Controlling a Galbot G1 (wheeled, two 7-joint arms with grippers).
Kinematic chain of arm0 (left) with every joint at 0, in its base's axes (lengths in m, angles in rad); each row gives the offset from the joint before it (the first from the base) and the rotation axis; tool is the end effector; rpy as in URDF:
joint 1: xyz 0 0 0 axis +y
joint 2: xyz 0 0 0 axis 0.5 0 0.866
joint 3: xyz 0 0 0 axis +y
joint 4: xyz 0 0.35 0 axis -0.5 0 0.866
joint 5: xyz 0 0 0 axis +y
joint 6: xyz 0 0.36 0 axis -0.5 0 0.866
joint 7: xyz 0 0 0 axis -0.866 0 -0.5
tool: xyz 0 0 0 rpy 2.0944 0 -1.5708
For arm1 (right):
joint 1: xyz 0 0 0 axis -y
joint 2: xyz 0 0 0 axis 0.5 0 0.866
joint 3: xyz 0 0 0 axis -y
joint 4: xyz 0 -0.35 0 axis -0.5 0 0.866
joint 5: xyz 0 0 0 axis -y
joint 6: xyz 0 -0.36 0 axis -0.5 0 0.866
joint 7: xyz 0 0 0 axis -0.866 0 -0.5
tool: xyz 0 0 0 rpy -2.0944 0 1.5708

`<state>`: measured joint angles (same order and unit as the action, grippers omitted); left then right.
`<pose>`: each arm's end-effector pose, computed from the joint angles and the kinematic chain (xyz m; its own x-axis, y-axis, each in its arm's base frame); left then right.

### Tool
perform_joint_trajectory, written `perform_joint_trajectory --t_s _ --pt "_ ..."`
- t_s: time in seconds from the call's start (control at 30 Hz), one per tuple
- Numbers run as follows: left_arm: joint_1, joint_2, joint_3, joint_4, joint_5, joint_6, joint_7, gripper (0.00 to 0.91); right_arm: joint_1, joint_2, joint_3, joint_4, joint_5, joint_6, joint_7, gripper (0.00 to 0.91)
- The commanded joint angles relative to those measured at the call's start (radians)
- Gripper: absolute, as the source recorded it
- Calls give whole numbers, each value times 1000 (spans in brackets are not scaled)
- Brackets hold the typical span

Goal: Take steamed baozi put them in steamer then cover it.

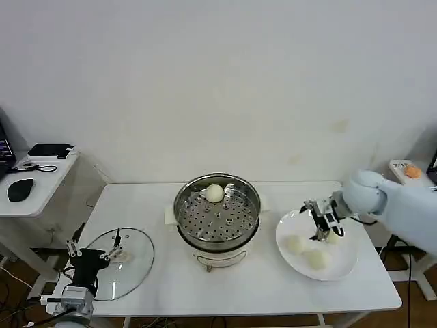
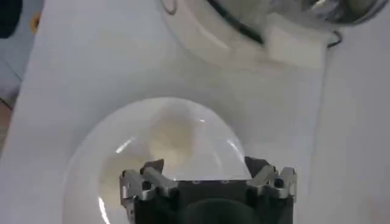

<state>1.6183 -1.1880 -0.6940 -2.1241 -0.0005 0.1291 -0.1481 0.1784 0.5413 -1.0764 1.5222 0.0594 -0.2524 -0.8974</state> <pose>0.1838 0.1083 -0.2724 -0.9907 -0.1246 0.0553 -0.0909 0.9059 0.4136 0.4645 -0.1298 -0.1782 -0.2574 -0.1776 0.9498 -0.9442 -0.1628 -0.2863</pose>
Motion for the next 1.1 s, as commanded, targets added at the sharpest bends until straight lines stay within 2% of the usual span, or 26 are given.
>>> perform_joint_trajectory --t_s 0.03,0.33,0.63,0.73,0.8,0.9,0.97,1.1 --pt "1 3 -5 -2 -1 1 2 907 -125 34 72 -77 -12 -18 -5 907" --pt "10 -6 -22 -3 -2 -1 3 907 -190 142 115 -204 -66 4 -10 907" --pt "12 -11 -25 -6 -3 -1 3 907 -200 185 116 -236 -67 2 -11 907" --pt "12 -12 -25 -6 -2 -1 3 907 -207 199 126 -248 -72 3 -12 786" --pt "12 -11 -26 -6 -3 -1 3 907 -208 203 128 -250 -73 0 -14 756" --pt "12 -12 -28 -7 -4 -1 3 907 -206 203 127 -248 -72 -4 -14 655" --pt "11 -15 -26 -4 -3 -1 3 907 -205 202 130 -248 -68 -6 -14 625" --pt "9 -19 -23 -4 -3 -2 2 907 -201 195 130 -248 -59 -10 -23 625"
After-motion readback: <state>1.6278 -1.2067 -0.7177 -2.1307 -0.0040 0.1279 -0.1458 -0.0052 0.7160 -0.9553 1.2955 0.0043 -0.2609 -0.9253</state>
